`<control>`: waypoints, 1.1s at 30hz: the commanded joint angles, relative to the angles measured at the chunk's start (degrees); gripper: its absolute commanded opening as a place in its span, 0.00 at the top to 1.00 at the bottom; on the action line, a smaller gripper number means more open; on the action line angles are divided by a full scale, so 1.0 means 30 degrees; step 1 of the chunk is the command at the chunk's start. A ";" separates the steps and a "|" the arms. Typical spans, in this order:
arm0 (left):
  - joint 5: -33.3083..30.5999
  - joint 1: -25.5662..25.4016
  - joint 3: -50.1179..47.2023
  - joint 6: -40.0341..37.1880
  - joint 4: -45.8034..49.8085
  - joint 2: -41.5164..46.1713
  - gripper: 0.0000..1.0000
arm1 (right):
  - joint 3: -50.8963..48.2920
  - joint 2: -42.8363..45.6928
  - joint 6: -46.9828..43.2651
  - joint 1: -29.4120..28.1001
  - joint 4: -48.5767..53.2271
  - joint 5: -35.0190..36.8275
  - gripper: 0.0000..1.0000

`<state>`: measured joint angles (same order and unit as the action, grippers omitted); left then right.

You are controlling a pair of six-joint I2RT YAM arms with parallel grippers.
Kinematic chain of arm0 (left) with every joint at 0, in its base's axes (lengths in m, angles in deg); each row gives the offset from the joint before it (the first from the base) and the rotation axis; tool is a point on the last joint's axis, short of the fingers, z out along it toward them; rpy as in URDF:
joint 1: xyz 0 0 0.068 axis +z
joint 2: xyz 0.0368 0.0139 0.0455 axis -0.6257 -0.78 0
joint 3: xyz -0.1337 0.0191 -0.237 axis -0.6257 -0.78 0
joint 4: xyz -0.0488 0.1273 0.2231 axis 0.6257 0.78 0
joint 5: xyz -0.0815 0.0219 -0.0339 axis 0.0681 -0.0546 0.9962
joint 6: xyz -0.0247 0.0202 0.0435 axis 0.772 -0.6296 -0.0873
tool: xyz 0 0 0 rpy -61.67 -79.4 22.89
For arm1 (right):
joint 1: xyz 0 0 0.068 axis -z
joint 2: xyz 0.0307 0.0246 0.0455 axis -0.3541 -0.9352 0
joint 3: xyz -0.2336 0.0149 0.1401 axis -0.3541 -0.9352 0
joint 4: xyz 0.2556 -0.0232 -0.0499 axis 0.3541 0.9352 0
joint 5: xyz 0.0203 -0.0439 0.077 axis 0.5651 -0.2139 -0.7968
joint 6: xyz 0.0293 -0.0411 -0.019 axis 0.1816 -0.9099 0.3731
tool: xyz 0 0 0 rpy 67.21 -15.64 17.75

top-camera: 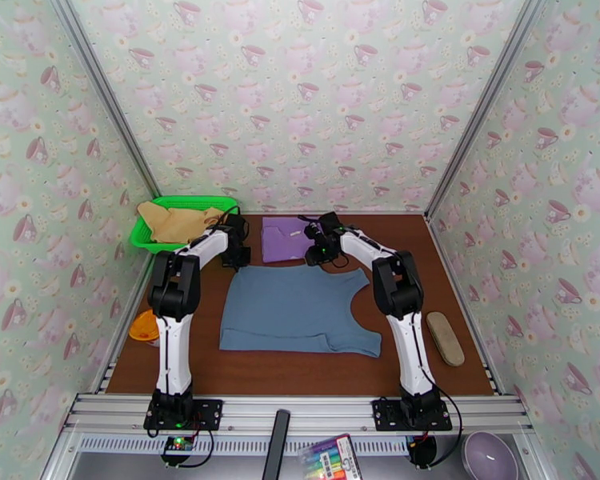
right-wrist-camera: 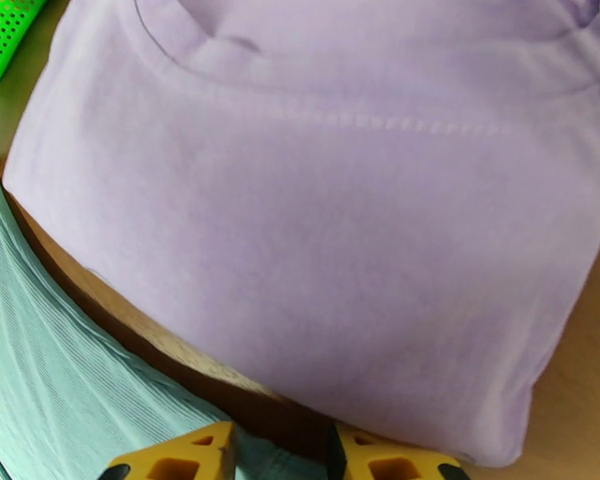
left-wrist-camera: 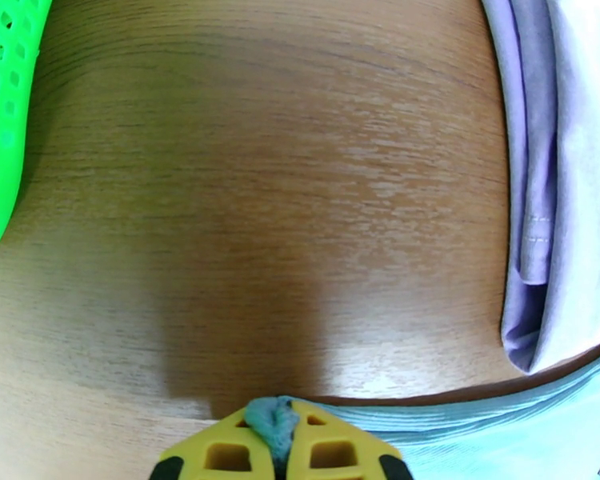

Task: Fold and stack the mixed laundry pile

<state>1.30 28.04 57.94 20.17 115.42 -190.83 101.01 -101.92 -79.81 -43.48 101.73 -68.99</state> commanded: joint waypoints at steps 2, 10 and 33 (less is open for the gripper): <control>0.0320 0.0004 -0.0162 -0.0336 0.0024 0.0688 1.00 | -0.0434 -0.0081 0.0122 -0.0007 0.0228 -0.0595 0.63; 0.0385 0.0004 -0.0219 -0.0336 -0.0077 0.0838 1.00 | -0.0259 -0.0122 0.0129 0.0000 0.0434 -0.0429 0.88; 0.0542 -0.0147 -0.7493 -0.0249 -0.6007 0.6921 1.00 | -0.7874 0.6365 0.1122 -0.0029 -0.5313 -0.0989 1.00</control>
<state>2.52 27.62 37.55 19.73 101.06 -173.15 80.90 -86.88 -78.23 -43.48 91.94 -70.26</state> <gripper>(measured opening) 0.058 0.077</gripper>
